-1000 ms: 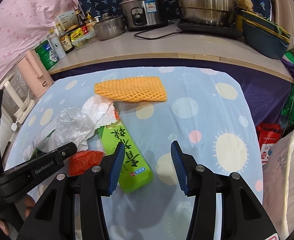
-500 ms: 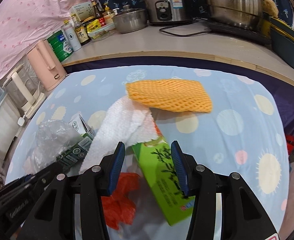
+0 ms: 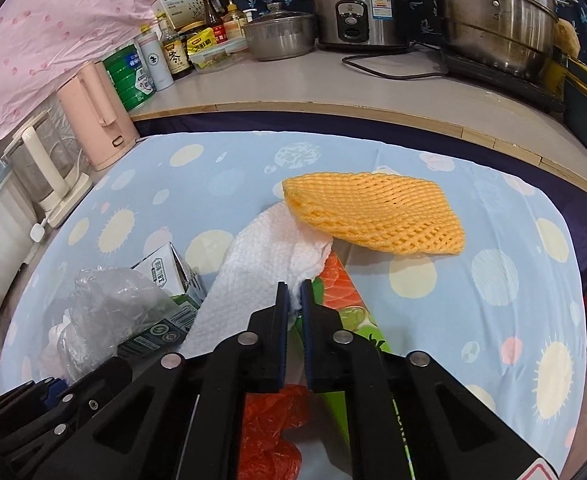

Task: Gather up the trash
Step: 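Grasp the clear plastic bag with the left tool while the right grasps white wrap, then carry both plastic pieces over the bin and open both tools to drop them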

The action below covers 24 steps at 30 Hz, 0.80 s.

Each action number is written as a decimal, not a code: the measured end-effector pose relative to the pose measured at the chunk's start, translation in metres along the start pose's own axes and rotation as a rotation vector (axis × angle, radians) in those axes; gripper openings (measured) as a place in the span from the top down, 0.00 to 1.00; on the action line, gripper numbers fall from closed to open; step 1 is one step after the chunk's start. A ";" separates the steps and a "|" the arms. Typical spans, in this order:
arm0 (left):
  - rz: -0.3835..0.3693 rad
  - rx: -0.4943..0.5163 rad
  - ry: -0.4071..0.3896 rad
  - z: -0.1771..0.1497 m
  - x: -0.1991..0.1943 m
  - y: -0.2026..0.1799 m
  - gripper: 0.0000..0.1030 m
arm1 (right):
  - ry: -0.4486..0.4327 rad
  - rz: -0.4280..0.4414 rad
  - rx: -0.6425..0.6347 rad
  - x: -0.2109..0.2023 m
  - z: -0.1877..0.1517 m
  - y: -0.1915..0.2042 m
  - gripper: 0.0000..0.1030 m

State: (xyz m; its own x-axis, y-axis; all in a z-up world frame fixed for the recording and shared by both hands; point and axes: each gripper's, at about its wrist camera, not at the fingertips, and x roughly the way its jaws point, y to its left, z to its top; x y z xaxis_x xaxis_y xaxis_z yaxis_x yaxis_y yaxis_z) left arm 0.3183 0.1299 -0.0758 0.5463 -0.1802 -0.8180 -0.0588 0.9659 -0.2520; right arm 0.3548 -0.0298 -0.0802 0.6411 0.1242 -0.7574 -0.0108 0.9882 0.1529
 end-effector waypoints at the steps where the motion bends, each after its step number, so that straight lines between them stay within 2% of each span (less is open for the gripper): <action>1: 0.000 -0.001 -0.001 -0.001 -0.001 0.000 0.81 | -0.005 0.007 0.003 -0.003 -0.001 0.000 0.96; 7: -0.005 0.002 -0.017 -0.003 -0.011 -0.003 0.81 | -0.052 0.053 -0.003 -0.041 -0.002 0.003 0.96; 18: -0.031 0.036 -0.067 -0.018 -0.055 -0.022 0.81 | -0.155 0.104 0.034 -0.122 -0.005 -0.006 0.96; 24: -0.046 0.054 -0.079 -0.030 -0.075 -0.029 0.81 | -0.223 0.093 0.037 -0.171 -0.006 -0.009 0.96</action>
State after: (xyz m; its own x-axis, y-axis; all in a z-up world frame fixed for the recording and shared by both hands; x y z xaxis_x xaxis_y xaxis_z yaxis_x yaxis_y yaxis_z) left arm 0.2545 0.1094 -0.0229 0.6119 -0.2113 -0.7622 0.0121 0.9660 -0.2581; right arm 0.2411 -0.0595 0.0439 0.7922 0.1876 -0.5807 -0.0523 0.9689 0.2417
